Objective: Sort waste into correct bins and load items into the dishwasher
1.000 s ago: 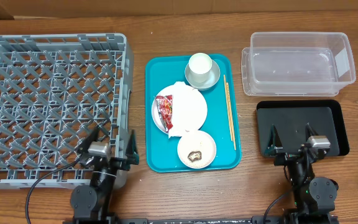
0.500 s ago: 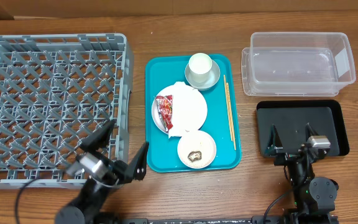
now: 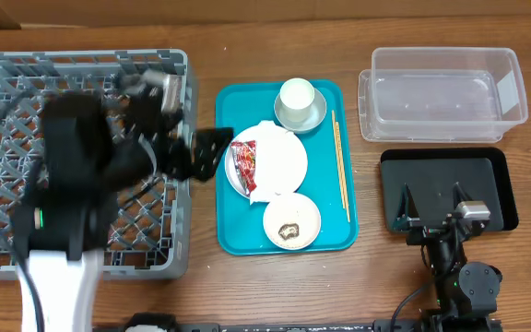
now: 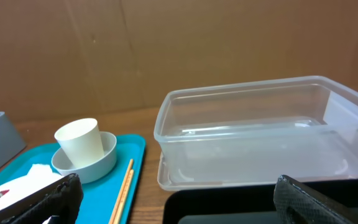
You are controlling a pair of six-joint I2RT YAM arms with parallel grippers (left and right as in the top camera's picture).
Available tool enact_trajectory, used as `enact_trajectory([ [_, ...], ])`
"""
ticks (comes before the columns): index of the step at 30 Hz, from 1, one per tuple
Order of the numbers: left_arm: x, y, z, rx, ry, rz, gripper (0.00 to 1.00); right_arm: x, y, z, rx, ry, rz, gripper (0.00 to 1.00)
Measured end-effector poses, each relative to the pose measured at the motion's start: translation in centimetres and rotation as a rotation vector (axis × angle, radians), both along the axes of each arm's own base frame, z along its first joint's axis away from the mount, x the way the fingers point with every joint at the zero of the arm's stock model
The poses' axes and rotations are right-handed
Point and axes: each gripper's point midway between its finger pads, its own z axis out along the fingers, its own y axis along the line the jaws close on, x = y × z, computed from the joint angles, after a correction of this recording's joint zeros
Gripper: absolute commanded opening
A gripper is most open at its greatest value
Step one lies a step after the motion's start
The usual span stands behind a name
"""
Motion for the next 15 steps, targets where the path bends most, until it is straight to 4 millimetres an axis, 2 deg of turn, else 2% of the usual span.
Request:
enact_trajectory([
  [5,2.1,-2.5,1.1,-0.037,0.146,-0.079,1.0,0.0,0.0,0.0,0.0,0.0,0.0,1.0],
  [8,2.4,-3.7,1.2,-0.098,0.186,-0.126,1.0,0.0,0.0,0.0,0.0,0.0,0.0,1.0],
  [12,1.9,-6.1,-0.9,-0.077,0.28,-0.176,1.0,0.0,0.0,0.0,0.0,-0.001,0.0,1.0],
  [15,0.8,-8.1,-3.8,0.053,0.355,-0.163,1.0,0.0,0.0,0.0,0.0,0.0,0.0,1.0],
])
